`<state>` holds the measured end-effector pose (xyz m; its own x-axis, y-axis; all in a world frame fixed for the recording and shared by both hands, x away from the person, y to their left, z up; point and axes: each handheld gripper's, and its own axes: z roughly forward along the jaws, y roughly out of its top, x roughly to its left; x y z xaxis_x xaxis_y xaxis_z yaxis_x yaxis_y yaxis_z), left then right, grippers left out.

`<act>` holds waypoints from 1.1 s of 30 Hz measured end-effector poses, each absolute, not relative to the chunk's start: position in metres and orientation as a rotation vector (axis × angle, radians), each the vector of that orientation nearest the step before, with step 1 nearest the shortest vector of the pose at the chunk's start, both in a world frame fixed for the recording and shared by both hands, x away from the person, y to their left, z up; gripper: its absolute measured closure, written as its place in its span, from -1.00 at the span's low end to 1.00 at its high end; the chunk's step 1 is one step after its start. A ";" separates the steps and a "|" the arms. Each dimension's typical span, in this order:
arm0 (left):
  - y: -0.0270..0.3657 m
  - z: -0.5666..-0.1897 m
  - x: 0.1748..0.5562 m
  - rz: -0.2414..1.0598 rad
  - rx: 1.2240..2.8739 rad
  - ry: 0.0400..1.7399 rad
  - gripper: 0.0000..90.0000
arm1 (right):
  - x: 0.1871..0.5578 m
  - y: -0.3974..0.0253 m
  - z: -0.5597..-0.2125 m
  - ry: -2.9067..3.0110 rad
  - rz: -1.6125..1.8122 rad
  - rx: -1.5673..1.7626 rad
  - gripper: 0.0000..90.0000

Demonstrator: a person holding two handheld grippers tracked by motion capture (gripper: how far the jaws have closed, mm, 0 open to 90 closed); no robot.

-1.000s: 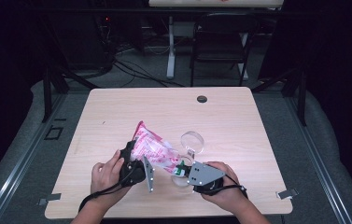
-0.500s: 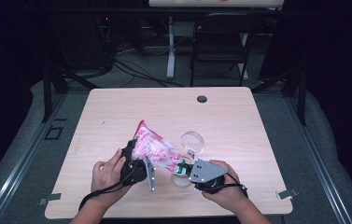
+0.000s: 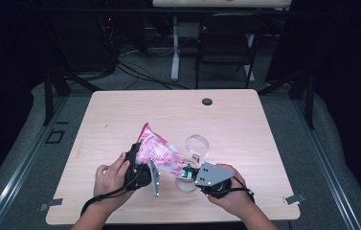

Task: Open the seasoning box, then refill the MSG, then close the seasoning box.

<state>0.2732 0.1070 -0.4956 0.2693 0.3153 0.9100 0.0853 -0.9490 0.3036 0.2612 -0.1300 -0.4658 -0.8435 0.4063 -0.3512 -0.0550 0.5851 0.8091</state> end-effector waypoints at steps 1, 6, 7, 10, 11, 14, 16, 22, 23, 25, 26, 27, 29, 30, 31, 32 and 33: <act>0.107 -0.495 0.273 1.753 2.342 0.374 0.37 | 0.262 -0.130 -0.466 2.307 1.204 0.280 1.00; 0.107 -0.495 0.272 1.765 2.339 0.367 0.37 | 0.262 -0.130 -0.466 2.304 1.212 0.286 1.00; 0.107 -0.494 0.272 1.767 2.339 0.366 0.37 | 0.262 -0.131 -0.466 2.304 1.213 0.286 1.00; 0.107 -0.494 0.273 1.768 2.337 0.364 0.37 | 0.262 -0.130 -0.466 2.304 1.214 0.286 1.00; 0.107 -0.494 0.272 1.770 2.341 0.363 0.37 | 0.262 -0.130 -0.466 2.303 1.214 0.286 1.00; 0.107 -0.494 0.272 1.772 2.341 0.361 0.37 | 0.262 -0.131 -0.466 2.304 1.211 0.286 1.00; 0.107 -0.494 0.272 1.772 2.342 0.359 0.37 | 0.262 -0.131 -0.466 2.304 1.210 0.286 1.00; 0.106 -0.494 0.273 1.780 2.339 0.353 0.37 | 0.263 -0.131 -0.466 2.306 1.215 0.292 1.00; 0.106 -0.494 0.273 1.784 2.339 0.354 0.37 | 0.263 -0.131 -0.466 2.308 1.213 0.293 1.00; 0.107 -0.494 0.273 1.786 2.340 0.355 0.37 | 0.263 -0.130 -0.467 2.310 1.212 0.293 1.00; 0.107 -0.493 0.273 1.790 2.337 0.351 0.37 | 0.263 -0.130 -0.467 2.309 1.214 0.294 1.00; 0.107 -0.493 0.273 1.788 2.336 0.350 0.37 | 0.263 -0.130 -0.467 2.309 1.215 0.295 1.00; 0.107 -0.493 0.272 1.786 2.335 0.350 0.37 | 0.263 -0.130 -0.467 2.309 1.218 0.290 1.00; 0.107 -0.492 0.272 1.788 2.336 0.349 0.37 | 0.263 -0.130 -0.467 2.308 1.220 0.294 1.00; 0.107 -0.492 0.272 1.787 2.340 0.350 0.37 | 0.263 -0.130 -0.467 2.306 1.221 0.294 1.00; 0.107 -0.492 0.272 1.788 2.339 0.348 0.37 | 0.263 -0.130 -0.467 2.306 1.222 0.294 1.00; 0.107 -0.491 0.272 1.790 2.338 0.345 0.37 | 0.263 -0.130 -0.467 2.307 1.222 0.292 1.00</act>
<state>0.2724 0.1074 -0.4915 0.2497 0.2888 0.9242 0.0758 -0.9574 0.2787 0.2630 -0.1298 -0.4666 -0.8475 0.4115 -0.3354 -0.0464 0.5720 0.8190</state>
